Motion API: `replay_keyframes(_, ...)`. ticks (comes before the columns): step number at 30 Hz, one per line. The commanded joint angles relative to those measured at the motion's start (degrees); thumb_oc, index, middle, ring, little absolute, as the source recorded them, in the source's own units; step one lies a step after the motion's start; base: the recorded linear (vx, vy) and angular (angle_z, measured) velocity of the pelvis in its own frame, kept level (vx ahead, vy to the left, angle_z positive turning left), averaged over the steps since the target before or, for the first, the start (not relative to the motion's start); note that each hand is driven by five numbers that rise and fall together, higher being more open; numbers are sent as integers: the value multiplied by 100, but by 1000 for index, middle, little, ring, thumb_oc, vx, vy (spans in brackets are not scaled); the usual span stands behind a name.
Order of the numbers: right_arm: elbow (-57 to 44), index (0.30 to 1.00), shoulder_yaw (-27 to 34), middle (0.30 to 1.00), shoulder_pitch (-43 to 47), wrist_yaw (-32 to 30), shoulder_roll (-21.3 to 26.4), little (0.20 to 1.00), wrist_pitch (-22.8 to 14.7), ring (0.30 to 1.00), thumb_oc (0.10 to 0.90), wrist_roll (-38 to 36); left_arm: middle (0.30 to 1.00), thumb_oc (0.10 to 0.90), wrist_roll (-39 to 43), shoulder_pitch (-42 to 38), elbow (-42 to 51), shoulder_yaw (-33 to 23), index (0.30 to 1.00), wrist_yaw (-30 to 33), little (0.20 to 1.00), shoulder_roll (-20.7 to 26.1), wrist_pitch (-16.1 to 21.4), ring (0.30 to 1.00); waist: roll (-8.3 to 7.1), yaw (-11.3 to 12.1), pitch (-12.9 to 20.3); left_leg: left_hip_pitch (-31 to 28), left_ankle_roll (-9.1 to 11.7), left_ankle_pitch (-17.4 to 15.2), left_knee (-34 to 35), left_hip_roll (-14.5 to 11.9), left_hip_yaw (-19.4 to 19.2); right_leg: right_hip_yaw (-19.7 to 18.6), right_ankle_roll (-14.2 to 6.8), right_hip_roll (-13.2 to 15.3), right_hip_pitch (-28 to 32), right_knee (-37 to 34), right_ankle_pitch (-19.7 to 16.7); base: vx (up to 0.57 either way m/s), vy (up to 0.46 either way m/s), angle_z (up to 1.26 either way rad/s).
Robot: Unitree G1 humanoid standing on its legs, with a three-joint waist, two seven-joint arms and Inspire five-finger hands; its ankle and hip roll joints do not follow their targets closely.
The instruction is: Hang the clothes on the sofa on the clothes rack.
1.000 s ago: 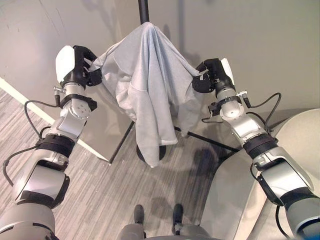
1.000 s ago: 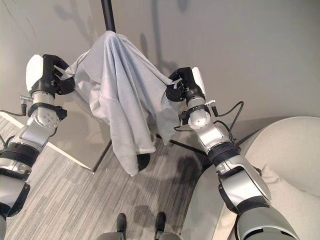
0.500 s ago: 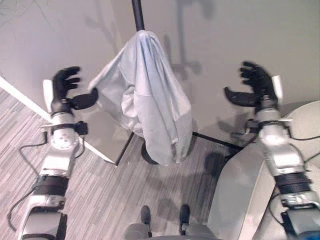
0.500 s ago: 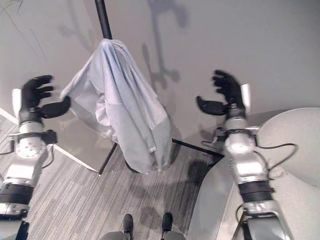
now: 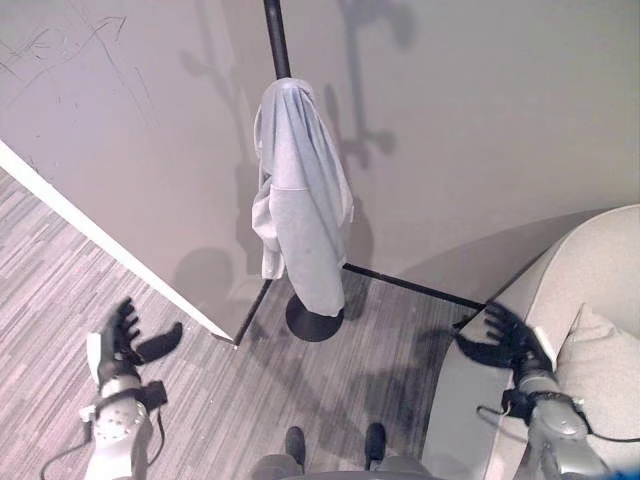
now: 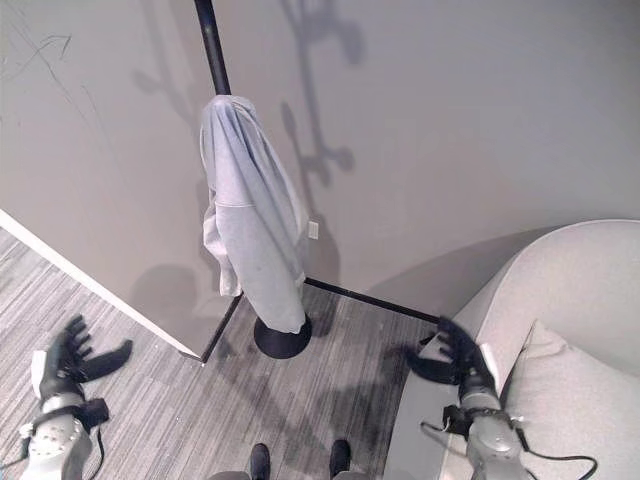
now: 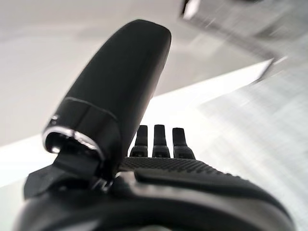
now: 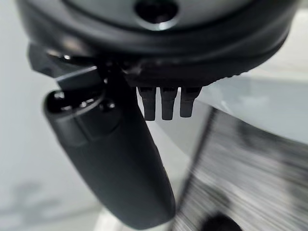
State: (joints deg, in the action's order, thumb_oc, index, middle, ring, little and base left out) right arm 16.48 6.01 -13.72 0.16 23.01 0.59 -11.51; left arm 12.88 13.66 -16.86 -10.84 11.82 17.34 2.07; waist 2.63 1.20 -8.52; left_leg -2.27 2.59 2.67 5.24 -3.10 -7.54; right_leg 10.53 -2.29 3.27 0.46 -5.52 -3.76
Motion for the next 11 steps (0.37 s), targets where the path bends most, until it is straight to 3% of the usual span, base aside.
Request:
replay_keyframes(1, 128, 900, 41, 900, 467, -1, 64, 900, -392, 900, 800, 200, 900, 800, -108, -502, -300, -198, 900, -90, 900, 404, 434, 900, -416, -32, 328, -195, 141, -668, -24, -54, -54, 366, -722, 902, 485, 52, 254, -30, 18, -2)
replay_keyframes(3, 677, 900, -204, 900, 385, -108, -86, 900, -361, 900, 800, 422, 900, 800, 65, -414, -803, 144, 900, -239, 900, 102, 371, 900, -411, -42, 285, -204, 123, -661, -24, -49, -77, 367, -722, 912, 477, 52, 233, -37, 13, -2)
replay_keyframes(8, 2108, 900, -650, 900, 605, -604, -335, 900, -248, 900, 800, 1062, 900, 800, -348, -470, -2054, 1027, 900, -463, 900, -121, 236, 900, -389, -83, 272, -204, 88, -654, -24, -34, -92, 354, -732, 926, 488, 52, 208, -6, 2, 0)
replay_keyframes(9, 2986, 900, -779, 900, 868, -784, -534, 900, -191, 900, 800, 816, 900, 800, -449, -690, -2763, 1355, 900, -448, 900, -211, 203, 900, -384, -106, 258, -201, 84, -646, -24, -27, -91, 348, -728, 923, 467, 52, 194, -25, 6, -4)
replay_keyframes(11, 3259, 900, -835, 900, 925, -846, -583, 900, -189, 900, 800, 813, 900, 800, -474, -714, -2949, 1438, 900, -459, 900, -239, 219, 900, -381, -107, 253, -206, 84, -653, -24, -23, -91, 349, -729, 927, 476, 52, 195, -13, 5, -4)
